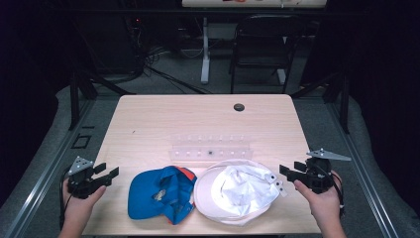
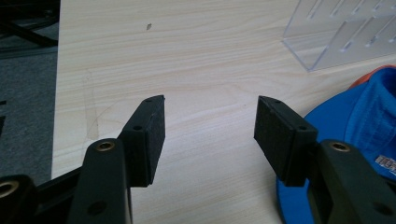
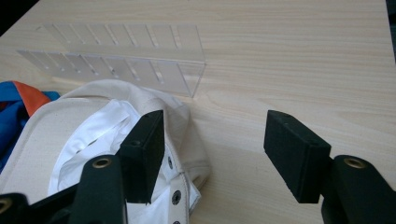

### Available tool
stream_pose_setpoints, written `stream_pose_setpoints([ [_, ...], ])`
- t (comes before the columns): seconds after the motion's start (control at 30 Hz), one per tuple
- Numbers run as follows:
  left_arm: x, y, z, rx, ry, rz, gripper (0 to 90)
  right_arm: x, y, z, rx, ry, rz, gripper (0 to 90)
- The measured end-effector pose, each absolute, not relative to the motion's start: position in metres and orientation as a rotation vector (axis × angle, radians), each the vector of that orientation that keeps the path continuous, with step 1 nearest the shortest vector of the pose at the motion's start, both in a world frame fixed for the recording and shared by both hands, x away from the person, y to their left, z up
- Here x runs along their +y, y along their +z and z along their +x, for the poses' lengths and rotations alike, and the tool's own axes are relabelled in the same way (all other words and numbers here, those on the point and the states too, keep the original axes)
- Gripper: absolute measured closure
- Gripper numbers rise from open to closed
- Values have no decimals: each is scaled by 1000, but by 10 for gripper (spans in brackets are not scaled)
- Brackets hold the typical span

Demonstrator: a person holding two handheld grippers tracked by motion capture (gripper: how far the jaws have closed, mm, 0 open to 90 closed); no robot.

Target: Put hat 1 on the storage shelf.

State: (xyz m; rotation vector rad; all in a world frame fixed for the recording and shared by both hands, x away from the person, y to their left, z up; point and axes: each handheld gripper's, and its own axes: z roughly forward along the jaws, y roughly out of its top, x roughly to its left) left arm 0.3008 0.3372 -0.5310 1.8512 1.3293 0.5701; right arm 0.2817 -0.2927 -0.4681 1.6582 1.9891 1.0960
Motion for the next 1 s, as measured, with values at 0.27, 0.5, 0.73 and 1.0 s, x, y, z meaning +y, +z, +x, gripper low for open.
stream_pose_setpoints([
  [0.27, 337, -537, 308, 1341, 563, 1869, 432, -278, -454, 284, 2092, 996, 1662, 391],
  [0.5, 337, -540, 311, 1341, 554, 1877, 432, -273, -453, 287, 2158, 902, 1688, 394],
  [0.73, 334, -542, 312, 1337, 556, 1895, 435, -272, -458, 292, 2245, 822, 1761, 403],
  [1.0, 333, -543, 312, 1332, 551, 1917, 436, -275, -467, 297, 2303, 785, 1848, 426],
])
